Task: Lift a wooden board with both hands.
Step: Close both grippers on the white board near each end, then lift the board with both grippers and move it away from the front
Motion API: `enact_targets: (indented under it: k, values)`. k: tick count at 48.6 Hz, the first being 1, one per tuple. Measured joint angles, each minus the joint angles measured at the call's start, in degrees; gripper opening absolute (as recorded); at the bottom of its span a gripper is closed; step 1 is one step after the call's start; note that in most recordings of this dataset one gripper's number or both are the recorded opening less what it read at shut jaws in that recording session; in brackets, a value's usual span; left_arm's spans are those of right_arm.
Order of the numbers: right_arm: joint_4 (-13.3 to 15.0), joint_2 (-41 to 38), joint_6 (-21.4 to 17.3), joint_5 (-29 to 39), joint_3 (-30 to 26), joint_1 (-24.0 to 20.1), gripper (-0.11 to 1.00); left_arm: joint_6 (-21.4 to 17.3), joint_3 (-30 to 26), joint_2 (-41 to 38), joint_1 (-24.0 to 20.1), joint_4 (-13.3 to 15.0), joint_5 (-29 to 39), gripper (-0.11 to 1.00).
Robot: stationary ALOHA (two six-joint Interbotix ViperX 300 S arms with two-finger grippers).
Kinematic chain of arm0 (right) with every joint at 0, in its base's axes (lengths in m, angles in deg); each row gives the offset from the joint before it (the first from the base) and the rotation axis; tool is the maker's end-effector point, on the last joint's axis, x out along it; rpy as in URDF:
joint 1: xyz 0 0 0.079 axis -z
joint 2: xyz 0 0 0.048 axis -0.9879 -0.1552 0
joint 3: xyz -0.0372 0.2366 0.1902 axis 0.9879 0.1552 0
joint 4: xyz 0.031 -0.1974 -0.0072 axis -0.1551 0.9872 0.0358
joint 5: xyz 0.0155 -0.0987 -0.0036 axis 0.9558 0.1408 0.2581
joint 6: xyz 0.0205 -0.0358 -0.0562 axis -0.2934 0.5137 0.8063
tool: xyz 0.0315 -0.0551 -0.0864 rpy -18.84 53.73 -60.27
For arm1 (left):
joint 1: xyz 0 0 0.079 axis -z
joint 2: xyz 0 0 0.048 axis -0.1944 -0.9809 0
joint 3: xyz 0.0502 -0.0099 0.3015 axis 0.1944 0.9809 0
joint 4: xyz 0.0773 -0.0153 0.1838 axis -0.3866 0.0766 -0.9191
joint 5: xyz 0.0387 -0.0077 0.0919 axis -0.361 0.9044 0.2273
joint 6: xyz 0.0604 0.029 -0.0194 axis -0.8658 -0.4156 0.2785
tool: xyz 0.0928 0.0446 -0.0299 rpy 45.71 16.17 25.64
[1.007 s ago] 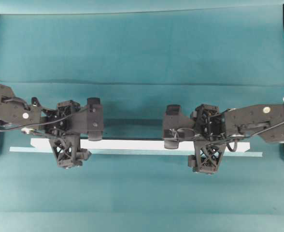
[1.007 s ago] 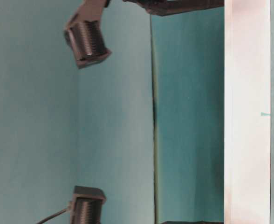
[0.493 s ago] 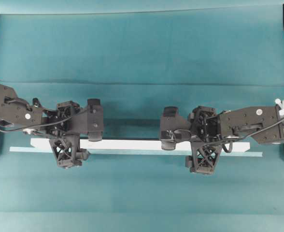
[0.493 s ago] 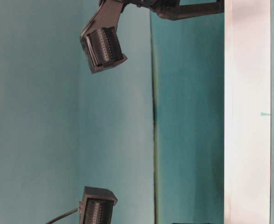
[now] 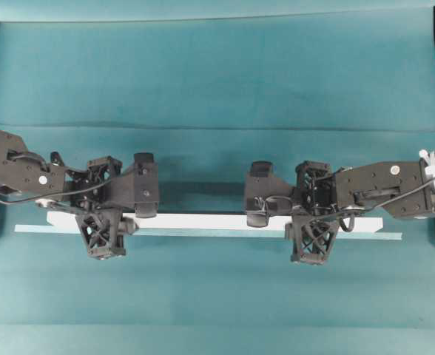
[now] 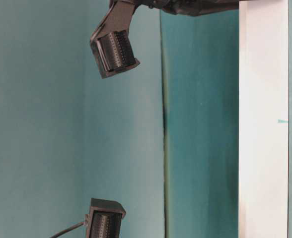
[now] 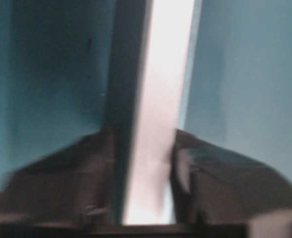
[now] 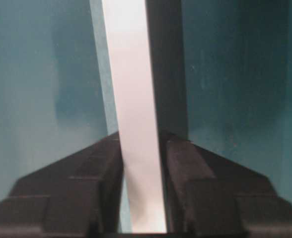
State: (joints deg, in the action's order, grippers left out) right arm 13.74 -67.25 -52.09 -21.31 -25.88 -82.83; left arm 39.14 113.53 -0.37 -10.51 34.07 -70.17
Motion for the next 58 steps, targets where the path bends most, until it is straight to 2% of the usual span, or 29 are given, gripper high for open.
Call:
enact_targets:
  k: [2,32,41,58]
  values:
    - [0.0,0.0,0.0,0.3,-0.1,0.1,0.22,-0.2,0.0,0.1,-0.1,0.0,0.1,0.18]
    - [-0.6,-0.3,0.0,1.3,-0.8,0.3,0.22,0.0,-0.2,0.0,-0.1,0.0,0.3,0.18]
    - [-0.6,-0.3,0.0,4.1,-2.4,0.3,0.22,0.0,-1.2,0.7,-0.2,0.0,1.5,0.18]
    - [-0.6,2.7,0.0,12.2,-6.6,1.2,0.22,-0.2,-3.7,5.4,-0.4,0.0,8.9,0.18]
